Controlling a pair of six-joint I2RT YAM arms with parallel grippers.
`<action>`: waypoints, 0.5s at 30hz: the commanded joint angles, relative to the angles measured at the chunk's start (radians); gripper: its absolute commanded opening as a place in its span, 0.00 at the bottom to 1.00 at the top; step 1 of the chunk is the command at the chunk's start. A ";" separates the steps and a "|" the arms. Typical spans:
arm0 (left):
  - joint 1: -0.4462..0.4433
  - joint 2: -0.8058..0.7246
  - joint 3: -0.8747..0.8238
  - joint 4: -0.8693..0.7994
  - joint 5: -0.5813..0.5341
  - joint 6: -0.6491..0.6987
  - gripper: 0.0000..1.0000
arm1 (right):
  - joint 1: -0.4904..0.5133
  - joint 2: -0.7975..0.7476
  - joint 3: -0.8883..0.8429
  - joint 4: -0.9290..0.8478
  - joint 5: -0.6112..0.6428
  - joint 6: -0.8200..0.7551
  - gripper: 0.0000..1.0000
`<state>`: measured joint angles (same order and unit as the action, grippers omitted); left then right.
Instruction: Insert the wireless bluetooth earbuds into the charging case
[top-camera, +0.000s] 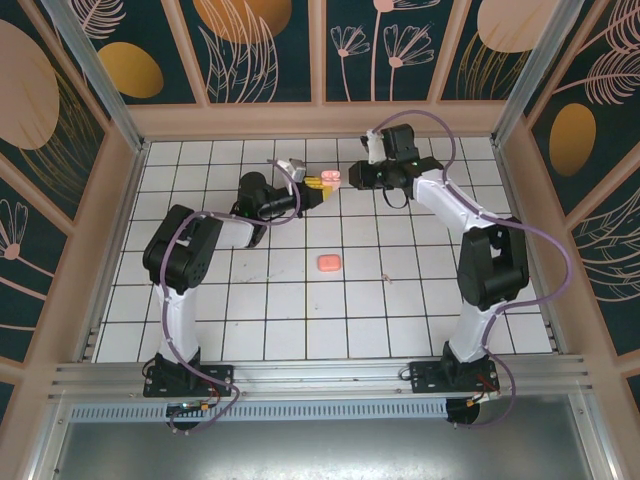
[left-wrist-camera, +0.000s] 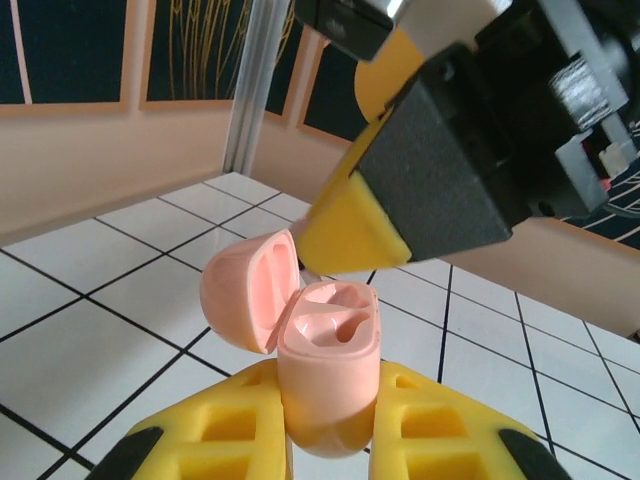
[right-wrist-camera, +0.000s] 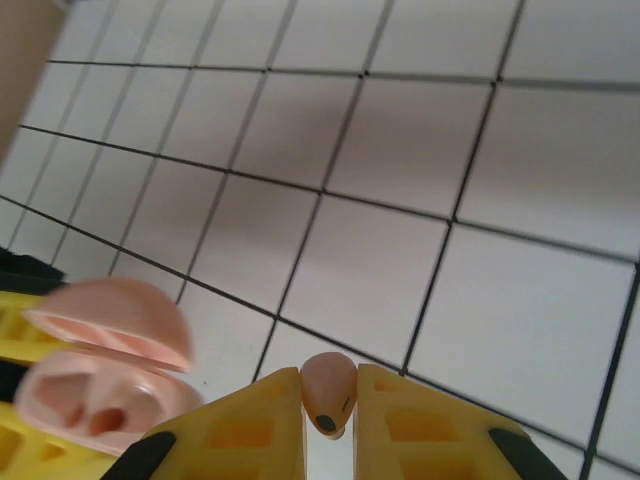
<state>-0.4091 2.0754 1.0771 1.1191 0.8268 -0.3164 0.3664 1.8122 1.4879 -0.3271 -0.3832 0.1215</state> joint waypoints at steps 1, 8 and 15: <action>0.006 0.009 0.042 0.052 0.055 0.010 0.15 | -0.005 -0.060 0.005 0.120 -0.079 -0.088 0.16; 0.006 0.008 0.068 0.019 0.076 0.073 0.15 | -0.004 -0.150 -0.093 0.265 -0.168 -0.077 0.16; 0.006 0.002 0.068 0.042 0.078 0.067 0.15 | 0.002 -0.173 -0.166 0.397 -0.294 -0.010 0.16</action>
<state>-0.4091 2.0762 1.1240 1.1191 0.8829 -0.2630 0.3664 1.6592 1.3518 -0.0292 -0.6018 0.0811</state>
